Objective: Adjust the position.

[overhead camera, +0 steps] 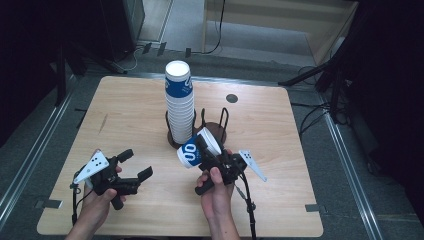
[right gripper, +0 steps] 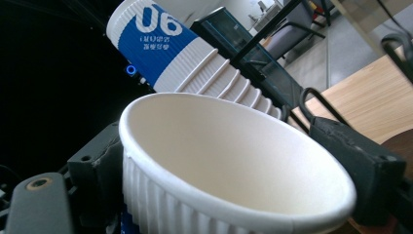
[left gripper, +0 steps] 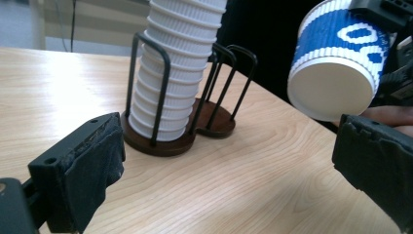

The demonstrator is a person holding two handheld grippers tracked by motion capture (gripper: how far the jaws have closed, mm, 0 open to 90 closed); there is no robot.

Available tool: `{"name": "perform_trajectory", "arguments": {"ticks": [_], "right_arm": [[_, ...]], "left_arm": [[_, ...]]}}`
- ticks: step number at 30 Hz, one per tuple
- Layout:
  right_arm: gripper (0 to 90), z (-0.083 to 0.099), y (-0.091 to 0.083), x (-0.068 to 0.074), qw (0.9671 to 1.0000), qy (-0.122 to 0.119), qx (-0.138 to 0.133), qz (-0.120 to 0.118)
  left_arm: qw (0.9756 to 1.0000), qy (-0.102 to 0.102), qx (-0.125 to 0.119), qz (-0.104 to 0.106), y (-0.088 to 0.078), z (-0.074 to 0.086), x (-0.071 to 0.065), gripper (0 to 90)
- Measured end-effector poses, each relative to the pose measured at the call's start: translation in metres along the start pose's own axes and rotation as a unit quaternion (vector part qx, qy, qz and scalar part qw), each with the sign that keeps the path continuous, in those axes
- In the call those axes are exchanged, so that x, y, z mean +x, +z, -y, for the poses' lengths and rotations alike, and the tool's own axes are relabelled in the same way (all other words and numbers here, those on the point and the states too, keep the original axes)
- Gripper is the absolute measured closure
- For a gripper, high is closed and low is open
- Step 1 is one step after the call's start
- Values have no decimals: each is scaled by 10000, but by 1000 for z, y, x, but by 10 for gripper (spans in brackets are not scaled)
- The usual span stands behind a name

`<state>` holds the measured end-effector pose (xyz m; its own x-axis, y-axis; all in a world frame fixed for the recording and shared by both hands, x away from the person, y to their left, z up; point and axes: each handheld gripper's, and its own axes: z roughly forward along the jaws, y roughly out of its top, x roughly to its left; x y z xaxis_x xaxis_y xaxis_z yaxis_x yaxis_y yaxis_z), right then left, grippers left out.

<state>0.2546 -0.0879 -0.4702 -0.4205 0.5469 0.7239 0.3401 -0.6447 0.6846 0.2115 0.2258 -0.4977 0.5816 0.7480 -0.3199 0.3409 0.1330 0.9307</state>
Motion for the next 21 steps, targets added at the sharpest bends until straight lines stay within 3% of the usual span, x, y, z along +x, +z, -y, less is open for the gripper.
{"name": "perform_trajectory", "arguments": {"ticks": [5,11,16,21], "right_arm": [[137,-4,-3,-2,9993,-351,-61,100],[137,-8,-6,-5,9957,-885,-45,271],[137,-8,-7,-6,9892,-1395,-40,447],[137,-7,-8,-5,9818,-1815,-20,553]], "left_arm": [[9999,26,153,-75,0,5,7,0],[9995,23,249,-199,-1,9,15,0],[9985,92,435,-306,-1,14,24,0],[9975,112,463,-515,-2,19,31,0]]}}
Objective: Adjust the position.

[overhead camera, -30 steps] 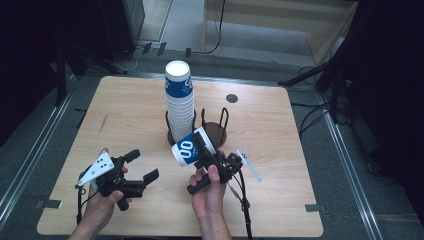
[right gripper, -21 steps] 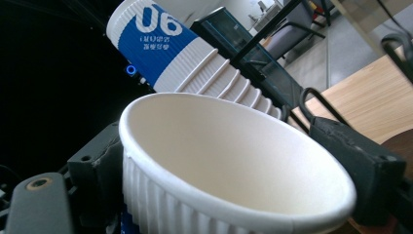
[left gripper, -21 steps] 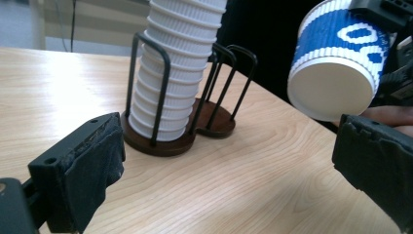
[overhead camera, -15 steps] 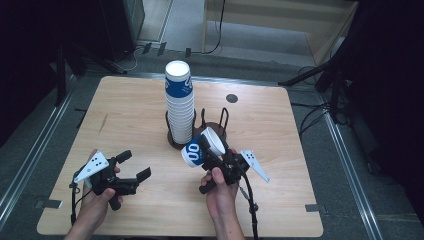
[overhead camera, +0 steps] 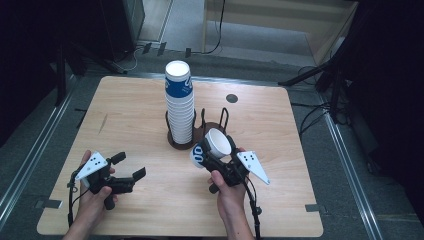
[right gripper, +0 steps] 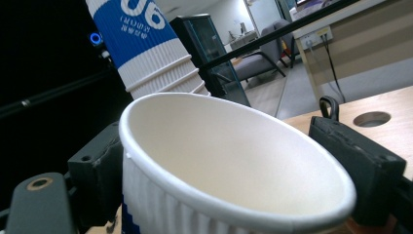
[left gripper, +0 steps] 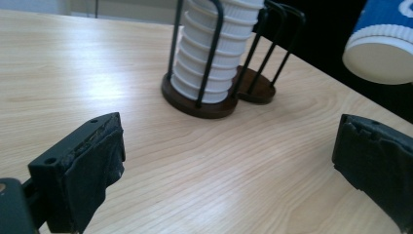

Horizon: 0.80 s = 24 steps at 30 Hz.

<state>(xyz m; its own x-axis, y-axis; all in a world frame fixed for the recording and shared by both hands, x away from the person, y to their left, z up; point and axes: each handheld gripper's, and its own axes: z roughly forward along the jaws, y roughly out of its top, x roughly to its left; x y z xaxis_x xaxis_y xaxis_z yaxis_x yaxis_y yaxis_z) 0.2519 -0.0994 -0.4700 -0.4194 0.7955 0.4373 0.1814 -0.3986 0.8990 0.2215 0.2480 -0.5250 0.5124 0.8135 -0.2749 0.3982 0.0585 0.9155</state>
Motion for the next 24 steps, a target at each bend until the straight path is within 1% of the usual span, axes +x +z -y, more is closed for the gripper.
{"name": "perform_trajectory", "arguments": {"ticks": [2,4,7,12,14,18,21,23,24], "right_arm": [[137,0,0,0,9999,-117,4,25],[137,1,0,0,9998,-179,14,63],[137,1,1,1,9992,-370,8,131],[137,3,1,1,9970,-736,32,245],[137,4,1,1,9952,-934,29,288],[137,5,2,4,9916,-1252,51,313],[136,6,3,6,9888,-1451,72,340],[136,6,3,7,9869,-1567,89,363],[136,6,3,7,9862,-1614,77,350]], "left_arm": [[10000,13,15,-62,0,1,2,0],[9999,53,52,-117,0,2,3,0],[9997,105,76,-189,-1,4,5,0],[9995,102,110,-285,-1,7,9,0],[9994,89,119,-316,0,8,10,0],[9991,166,174,-359,0,9,11,0],[9990,214,211,-341,1,11,11,0],[9986,281,257,-372,1,12,12,0],[9986,265,257,-375,2,13,12,0]]}}
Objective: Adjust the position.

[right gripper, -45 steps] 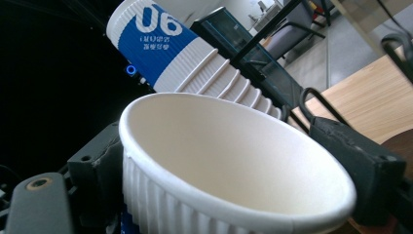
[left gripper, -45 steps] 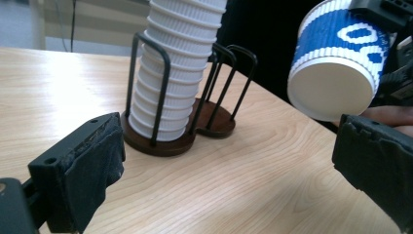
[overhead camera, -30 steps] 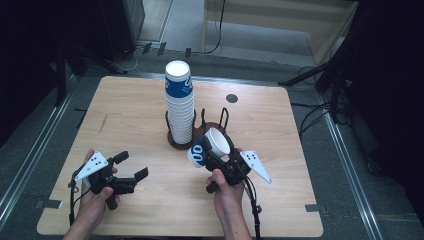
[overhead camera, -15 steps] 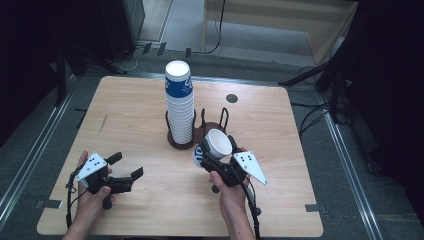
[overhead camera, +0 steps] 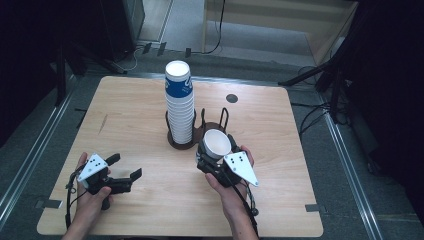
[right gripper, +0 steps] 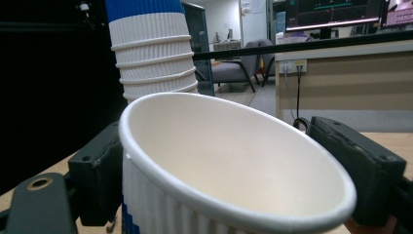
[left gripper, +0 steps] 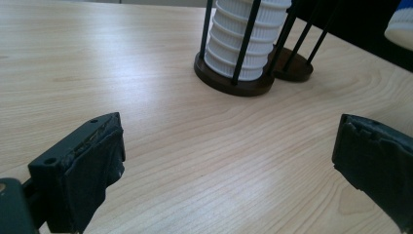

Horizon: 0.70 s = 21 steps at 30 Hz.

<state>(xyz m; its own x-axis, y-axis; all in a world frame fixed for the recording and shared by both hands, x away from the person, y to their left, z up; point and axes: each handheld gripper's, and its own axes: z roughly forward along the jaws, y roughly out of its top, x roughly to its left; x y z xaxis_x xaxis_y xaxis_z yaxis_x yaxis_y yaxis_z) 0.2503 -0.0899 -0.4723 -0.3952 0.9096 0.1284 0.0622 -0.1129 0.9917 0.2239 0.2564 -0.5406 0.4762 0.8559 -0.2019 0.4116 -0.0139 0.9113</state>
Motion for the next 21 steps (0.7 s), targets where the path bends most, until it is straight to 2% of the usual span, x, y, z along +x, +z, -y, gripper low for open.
{"name": "perform_trajectory", "arguments": {"ticks": [9,15,21], "right_arm": [[136,2,1,1,9985,-543,13,83],[136,3,2,0,9950,-972,27,210],[136,3,3,-2,9929,-1154,17,293]], "left_arm": [[9999,56,59,-63,4,7,2,0],[9999,49,85,-73,5,9,3,0],[10000,-14,53,-69,5,9,4,0]]}}
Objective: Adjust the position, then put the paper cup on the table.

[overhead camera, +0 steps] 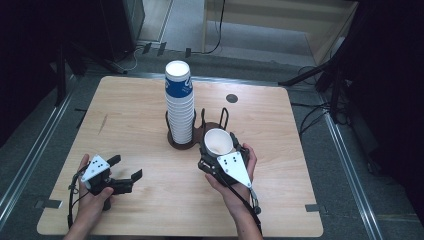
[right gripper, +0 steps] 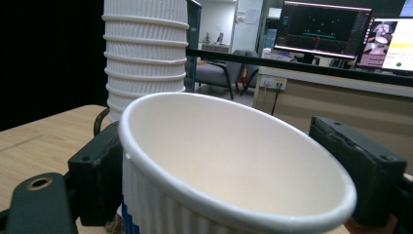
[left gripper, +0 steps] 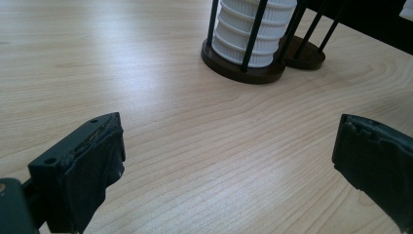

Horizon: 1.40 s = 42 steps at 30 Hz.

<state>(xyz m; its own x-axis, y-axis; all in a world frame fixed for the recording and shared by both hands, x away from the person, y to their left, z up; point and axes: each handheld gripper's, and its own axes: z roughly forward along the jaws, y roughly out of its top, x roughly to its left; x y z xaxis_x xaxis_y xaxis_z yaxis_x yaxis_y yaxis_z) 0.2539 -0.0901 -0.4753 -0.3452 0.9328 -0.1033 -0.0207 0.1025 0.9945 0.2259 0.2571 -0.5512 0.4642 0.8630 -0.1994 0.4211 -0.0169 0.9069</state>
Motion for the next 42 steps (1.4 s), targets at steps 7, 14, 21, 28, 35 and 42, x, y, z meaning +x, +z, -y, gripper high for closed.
{"name": "perform_trajectory", "arguments": {"ticks": [7,14,21,28,35,42], "right_arm": [[135,0,2,-4,9999,-124,4,86],[135,-4,4,-11,9999,-41,-39,160],[135,-5,7,-24,9993,147,-10,334],[135,-8,11,-38,9986,187,-25,486],[135,-10,16,-53,9977,135,-3,668],[135,-7,23,-69,9961,203,98,849]], "left_arm": [[10000,-1,-23,-33,-1,0,0,0],[9998,31,-100,-182,-2,1,-2,0],[9996,20,-120,-248,-3,2,-2,0],[9997,2,-109,-233,-3,1,-1,0],[9996,26,-108,-262,-3,2,-2,0],[9995,-64,-126,-292,-3,2,-1,0]]}}
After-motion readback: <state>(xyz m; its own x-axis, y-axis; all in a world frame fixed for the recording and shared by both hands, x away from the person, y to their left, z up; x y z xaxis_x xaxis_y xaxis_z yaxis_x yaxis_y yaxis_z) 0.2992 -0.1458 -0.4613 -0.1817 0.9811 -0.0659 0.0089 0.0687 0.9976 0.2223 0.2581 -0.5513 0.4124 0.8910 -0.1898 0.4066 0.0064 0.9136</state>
